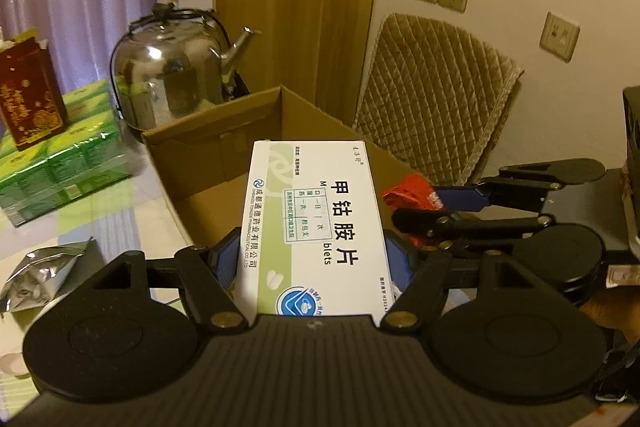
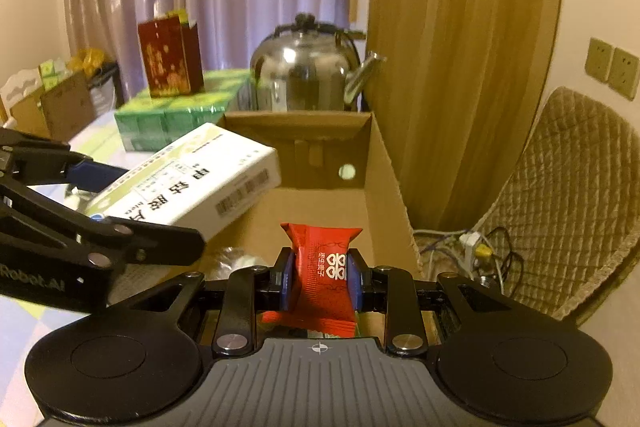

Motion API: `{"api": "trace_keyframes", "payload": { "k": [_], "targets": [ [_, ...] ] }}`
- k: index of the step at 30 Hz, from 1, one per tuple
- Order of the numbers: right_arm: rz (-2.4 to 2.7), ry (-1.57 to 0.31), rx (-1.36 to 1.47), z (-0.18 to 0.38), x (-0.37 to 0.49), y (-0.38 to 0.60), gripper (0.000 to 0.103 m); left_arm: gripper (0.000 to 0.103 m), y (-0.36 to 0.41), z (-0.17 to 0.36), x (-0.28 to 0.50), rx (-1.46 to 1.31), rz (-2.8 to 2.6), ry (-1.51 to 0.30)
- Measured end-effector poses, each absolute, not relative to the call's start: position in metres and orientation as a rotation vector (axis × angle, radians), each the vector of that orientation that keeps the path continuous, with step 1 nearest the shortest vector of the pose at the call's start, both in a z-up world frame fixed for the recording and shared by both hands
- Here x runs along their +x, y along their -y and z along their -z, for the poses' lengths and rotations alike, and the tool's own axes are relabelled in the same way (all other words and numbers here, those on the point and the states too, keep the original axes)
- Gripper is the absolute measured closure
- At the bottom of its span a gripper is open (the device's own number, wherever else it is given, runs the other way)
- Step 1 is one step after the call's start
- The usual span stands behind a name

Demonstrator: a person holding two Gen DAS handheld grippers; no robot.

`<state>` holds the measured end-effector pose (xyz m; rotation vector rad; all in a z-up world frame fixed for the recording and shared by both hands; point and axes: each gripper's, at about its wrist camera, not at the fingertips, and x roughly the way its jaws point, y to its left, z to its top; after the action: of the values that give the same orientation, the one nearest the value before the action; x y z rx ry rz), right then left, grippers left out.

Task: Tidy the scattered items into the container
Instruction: 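Carry the medicine box with the left tool while the right carries the candy packet to the box, then release the medicine box into the cardboard box with the left tool while the right releases the candy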

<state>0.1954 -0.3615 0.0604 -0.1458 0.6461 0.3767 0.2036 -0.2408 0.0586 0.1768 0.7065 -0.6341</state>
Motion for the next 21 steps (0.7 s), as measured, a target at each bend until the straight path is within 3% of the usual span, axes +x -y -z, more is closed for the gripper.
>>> {"api": "trace_keyframes", "payload": {
  "k": [10,21],
  "targets": [
    [-0.364,-0.666,-0.146,-0.038,0.212,0.37,0.078,0.036,0.246,-0.019,0.222,0.201,0.612,-0.777],
    [-0.373,-0.676,-0.14,-0.035,0.211,0.369,0.078,0.035,0.247,-0.021,0.21,0.222,0.639,-0.757]
  ]
}}
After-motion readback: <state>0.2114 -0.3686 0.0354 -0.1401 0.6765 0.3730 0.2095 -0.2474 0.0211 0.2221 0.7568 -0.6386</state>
